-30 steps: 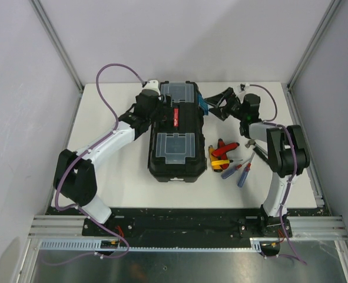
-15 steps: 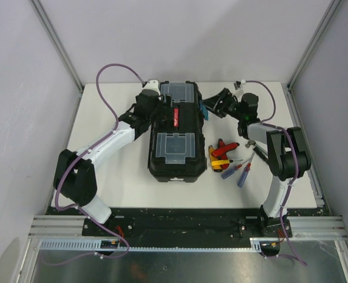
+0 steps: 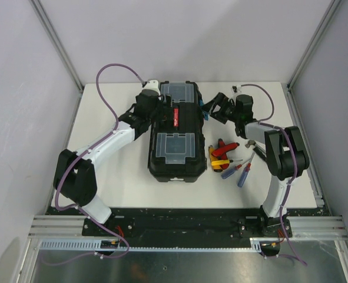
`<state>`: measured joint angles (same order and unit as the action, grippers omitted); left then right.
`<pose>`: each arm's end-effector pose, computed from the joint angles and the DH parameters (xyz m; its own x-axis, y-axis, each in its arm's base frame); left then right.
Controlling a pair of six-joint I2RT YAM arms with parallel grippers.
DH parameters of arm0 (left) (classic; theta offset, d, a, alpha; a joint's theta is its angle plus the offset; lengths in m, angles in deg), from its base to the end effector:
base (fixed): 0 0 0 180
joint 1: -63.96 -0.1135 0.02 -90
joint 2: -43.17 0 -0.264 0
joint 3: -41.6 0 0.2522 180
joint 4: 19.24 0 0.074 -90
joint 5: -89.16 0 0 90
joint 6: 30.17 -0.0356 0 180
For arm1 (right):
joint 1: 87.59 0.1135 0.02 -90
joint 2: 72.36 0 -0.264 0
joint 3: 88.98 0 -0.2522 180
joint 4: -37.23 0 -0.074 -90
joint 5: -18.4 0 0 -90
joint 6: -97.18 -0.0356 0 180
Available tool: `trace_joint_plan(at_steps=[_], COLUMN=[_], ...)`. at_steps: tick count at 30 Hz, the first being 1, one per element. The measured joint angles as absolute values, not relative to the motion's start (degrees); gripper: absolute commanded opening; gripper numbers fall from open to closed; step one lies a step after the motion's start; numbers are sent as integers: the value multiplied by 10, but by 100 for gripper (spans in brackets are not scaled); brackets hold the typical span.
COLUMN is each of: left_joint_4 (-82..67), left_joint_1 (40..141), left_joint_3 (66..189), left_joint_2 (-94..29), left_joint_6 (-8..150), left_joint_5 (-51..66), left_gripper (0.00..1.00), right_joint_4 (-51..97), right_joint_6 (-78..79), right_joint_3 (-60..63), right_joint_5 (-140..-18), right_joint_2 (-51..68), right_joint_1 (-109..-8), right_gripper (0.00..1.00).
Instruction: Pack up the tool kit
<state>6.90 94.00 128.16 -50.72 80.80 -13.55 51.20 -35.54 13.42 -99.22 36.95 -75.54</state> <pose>0.3318 -0.1828 0.2848 -0.5637 -0.0773 -0.8224 0.1368 0.9731 -0.1852 0.4096 0.1043 0.1979 -0.6374 0.4786 -0.6039 -0.2510 0.6120 0.7499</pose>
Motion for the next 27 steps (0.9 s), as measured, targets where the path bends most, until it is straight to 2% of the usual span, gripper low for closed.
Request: trace_joint_plan(at_steps=[6, 18, 27], left_joint_4=[69, 69, 67], left_joint_1=[940, 940, 940], left_joint_3=[1282, 1282, 1279], left_joint_2=[-507, -507, -506], left_joint_6=[808, 808, 808], left_joint_5=[-136, -135, -135], left_gripper=[99, 99, 99], right_joint_4=[537, 754, 576], right_joint_6=[-371, -539, -449], right_joint_3=[110, 95, 87], right_joint_5=[-1004, -1057, -1004], right_joint_2=[398, 459, 417], right_joint_1=[-754, -769, -757], right_gripper=[99, 99, 99])
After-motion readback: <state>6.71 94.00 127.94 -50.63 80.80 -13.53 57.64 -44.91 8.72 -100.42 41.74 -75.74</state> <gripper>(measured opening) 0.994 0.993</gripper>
